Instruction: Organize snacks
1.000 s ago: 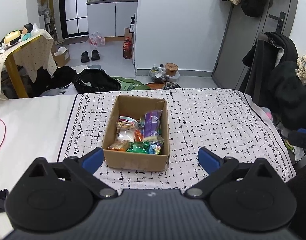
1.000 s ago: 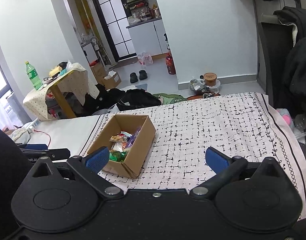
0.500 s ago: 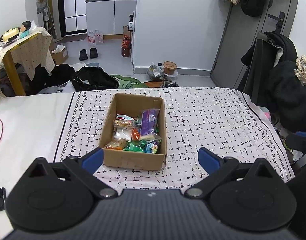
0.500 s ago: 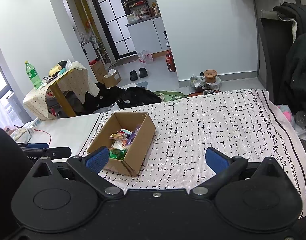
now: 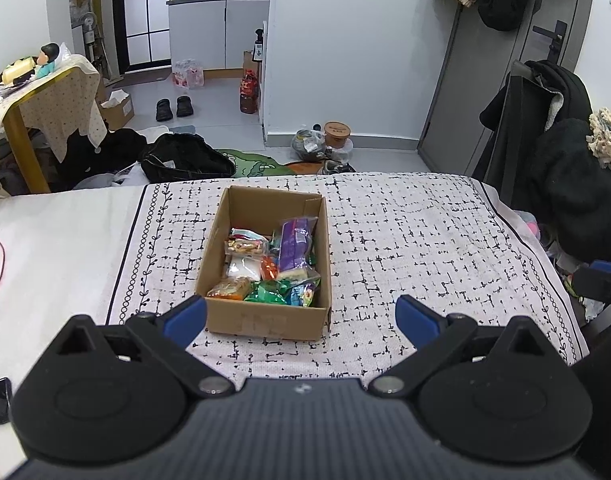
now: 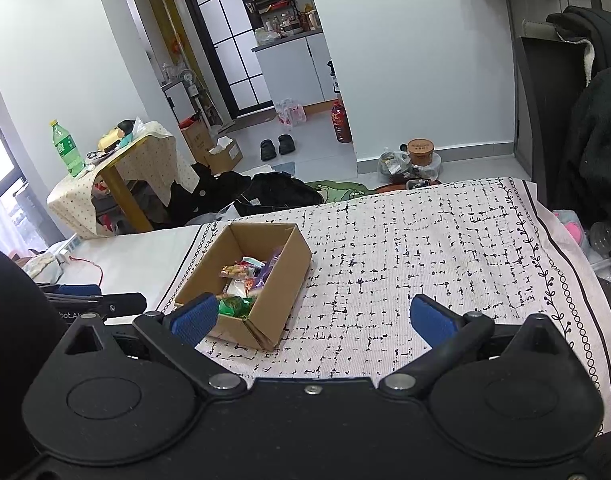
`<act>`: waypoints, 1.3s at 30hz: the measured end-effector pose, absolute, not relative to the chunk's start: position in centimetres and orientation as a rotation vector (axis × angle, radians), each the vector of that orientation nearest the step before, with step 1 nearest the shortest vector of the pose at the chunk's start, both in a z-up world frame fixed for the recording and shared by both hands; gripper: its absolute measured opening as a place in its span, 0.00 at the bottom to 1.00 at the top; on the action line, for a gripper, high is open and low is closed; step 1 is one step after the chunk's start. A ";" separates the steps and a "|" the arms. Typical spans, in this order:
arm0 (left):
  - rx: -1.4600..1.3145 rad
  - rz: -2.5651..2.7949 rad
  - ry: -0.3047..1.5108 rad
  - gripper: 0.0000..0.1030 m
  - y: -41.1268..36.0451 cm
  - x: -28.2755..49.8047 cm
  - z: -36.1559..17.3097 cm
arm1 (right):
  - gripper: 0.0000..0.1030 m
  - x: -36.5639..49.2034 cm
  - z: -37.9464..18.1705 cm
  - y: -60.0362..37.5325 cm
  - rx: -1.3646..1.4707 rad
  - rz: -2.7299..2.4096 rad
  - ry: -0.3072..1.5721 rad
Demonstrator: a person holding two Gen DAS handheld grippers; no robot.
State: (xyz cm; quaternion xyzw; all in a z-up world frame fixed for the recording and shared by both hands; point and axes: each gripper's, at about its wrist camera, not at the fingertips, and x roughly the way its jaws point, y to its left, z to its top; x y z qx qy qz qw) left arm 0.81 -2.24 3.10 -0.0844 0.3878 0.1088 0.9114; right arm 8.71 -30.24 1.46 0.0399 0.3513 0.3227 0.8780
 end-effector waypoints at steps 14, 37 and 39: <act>-0.174 0.225 0.797 0.97 -2.2 0.8 3.1 | 1.00 8.8 1.5 -30.3 0.084 0.673 0.733; -0.195 0.172 0.786 0.97 -1.5 0.6 3.1 | 1.00 9.2 1.2 -30.2 0.064 0.614 0.744; -0.196 0.168 0.785 0.97 -1.5 0.6 3.1 | 1.00 9.3 1.1 -30.2 0.061 0.606 0.746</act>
